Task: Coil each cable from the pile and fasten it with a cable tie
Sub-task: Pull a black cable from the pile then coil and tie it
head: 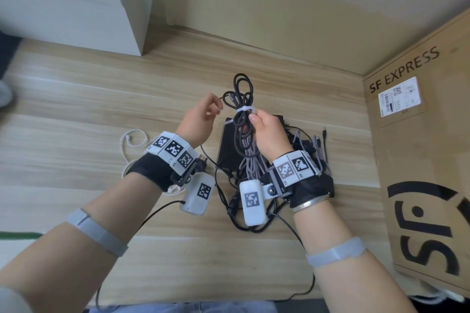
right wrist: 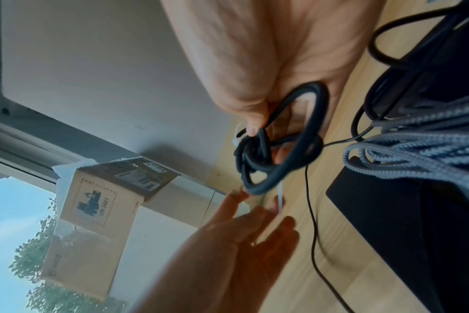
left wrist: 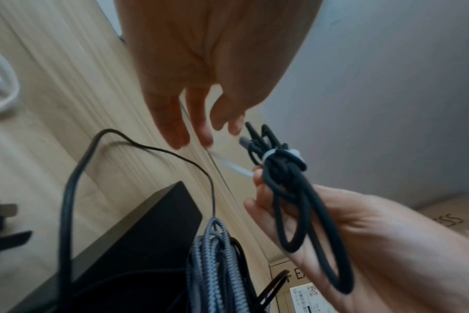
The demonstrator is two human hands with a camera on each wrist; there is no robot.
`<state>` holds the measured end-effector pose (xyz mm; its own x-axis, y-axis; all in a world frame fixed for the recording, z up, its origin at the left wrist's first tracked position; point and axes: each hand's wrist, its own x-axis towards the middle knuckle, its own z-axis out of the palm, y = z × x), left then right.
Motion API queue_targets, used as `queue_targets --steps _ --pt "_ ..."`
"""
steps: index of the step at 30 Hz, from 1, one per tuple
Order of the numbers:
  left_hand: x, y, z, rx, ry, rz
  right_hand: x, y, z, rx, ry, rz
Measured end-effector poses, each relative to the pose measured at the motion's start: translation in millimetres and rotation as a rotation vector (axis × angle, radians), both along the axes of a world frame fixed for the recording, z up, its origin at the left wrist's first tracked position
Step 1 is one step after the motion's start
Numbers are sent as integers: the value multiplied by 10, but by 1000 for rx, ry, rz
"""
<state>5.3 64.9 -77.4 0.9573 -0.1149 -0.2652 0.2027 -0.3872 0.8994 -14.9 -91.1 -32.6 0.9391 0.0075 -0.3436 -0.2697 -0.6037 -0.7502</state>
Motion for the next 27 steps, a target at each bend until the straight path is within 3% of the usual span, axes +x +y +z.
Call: queue_targets --steps 3,8,12,16,19,27 --pt "-43 -26 -30 -202 183 -125 -2 0 -6 39 6 -17" --pt "-28 -9 21 -574 246 26 -12 -19 -86 90 -5 -46" --pt "-58 -5 46 -818 300 16 -18 -34 -136 182 -10 -91" --pt "-100 -54 51 -840 311 24 -67 -16 -108 331 32 -116" --pt "-112 -63 38 -744 345 -20 -135 -11 -98 448 97 -141" --pt "-4 90 159 -636 434 6 -186 -95 -153 266 51 -66"
